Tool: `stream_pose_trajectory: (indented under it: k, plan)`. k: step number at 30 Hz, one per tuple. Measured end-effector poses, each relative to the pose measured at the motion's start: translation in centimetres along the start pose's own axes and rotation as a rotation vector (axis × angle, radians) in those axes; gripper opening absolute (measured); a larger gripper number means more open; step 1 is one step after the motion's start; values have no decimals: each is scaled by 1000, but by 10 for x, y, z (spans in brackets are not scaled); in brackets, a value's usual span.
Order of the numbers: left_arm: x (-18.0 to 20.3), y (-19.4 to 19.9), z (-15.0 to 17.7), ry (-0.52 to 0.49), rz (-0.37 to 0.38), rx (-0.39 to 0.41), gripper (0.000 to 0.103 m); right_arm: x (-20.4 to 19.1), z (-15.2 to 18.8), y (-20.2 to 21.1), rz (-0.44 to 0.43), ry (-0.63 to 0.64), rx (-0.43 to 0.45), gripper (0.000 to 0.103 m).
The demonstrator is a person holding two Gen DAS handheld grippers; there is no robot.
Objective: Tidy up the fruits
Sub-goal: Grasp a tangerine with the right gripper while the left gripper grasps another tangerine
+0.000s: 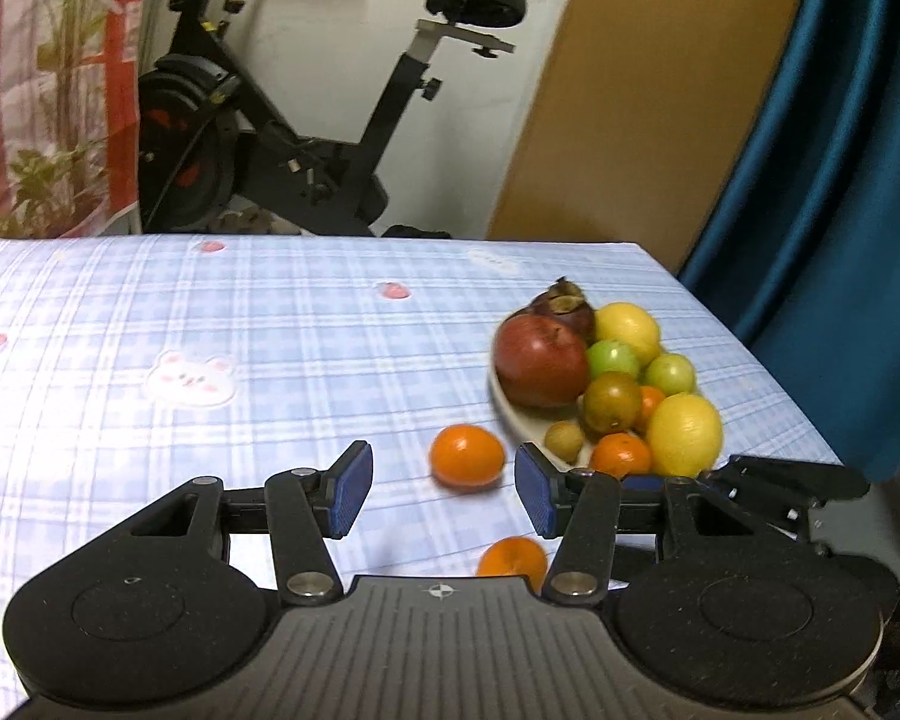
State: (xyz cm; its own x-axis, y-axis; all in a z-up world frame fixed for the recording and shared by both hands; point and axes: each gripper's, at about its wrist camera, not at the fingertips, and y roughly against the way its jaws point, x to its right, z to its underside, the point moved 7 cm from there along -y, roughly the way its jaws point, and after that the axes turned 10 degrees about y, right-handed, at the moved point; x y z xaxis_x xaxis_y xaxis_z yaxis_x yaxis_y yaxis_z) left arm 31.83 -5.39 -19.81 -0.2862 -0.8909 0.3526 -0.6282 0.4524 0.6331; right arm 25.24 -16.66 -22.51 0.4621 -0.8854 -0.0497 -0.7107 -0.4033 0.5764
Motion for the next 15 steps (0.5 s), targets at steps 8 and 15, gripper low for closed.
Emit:
stream_pose_trajectory:
  k: [8,15]
  plan:
    - [-15,6,6,22,-8,2,55,-24,7,-38,-41,43,-78,53]
    - [-13,-3,7,23,-11,-9,55,-24,11,-39,-28,37,-81,44]
